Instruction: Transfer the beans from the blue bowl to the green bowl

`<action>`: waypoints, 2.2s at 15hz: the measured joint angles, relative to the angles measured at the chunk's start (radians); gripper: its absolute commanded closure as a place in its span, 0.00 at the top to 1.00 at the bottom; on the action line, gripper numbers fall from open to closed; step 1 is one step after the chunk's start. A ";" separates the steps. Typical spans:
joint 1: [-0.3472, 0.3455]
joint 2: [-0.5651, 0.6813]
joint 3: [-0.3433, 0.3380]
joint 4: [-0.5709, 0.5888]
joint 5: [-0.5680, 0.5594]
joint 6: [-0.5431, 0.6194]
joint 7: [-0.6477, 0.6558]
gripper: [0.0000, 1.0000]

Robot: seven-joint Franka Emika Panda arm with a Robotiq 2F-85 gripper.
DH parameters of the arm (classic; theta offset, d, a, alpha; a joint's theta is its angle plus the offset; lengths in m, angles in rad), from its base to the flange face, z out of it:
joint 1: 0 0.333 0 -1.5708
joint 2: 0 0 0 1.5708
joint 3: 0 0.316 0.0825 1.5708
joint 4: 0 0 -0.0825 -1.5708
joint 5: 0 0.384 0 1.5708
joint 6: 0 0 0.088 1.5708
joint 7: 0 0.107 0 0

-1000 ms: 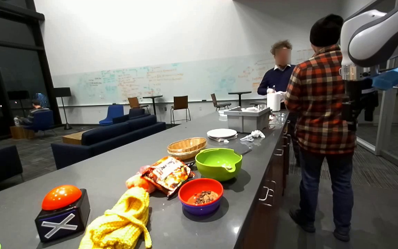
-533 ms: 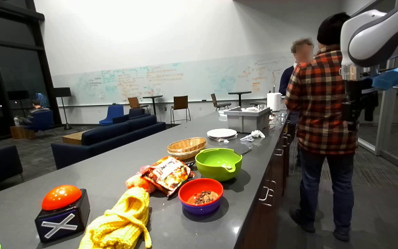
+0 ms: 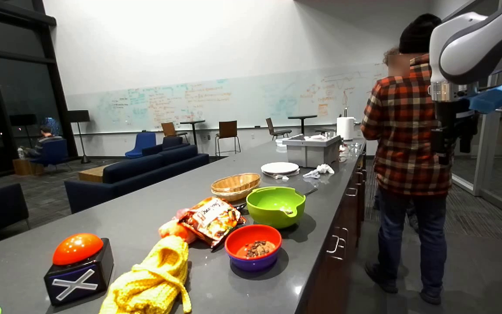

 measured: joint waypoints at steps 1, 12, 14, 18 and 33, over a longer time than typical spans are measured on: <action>0.000 0.000 0.000 0.000 0.000 0.000 0.000 1.00; 0.000 0.000 0.000 0.000 0.000 0.000 0.000 1.00; 0.000 0.000 0.000 0.000 0.000 0.000 0.000 1.00; 0.000 0.000 0.000 0.000 0.000 0.000 0.000 1.00; 0.041 0.003 -0.021 -0.015 0.048 0.083 -0.003 1.00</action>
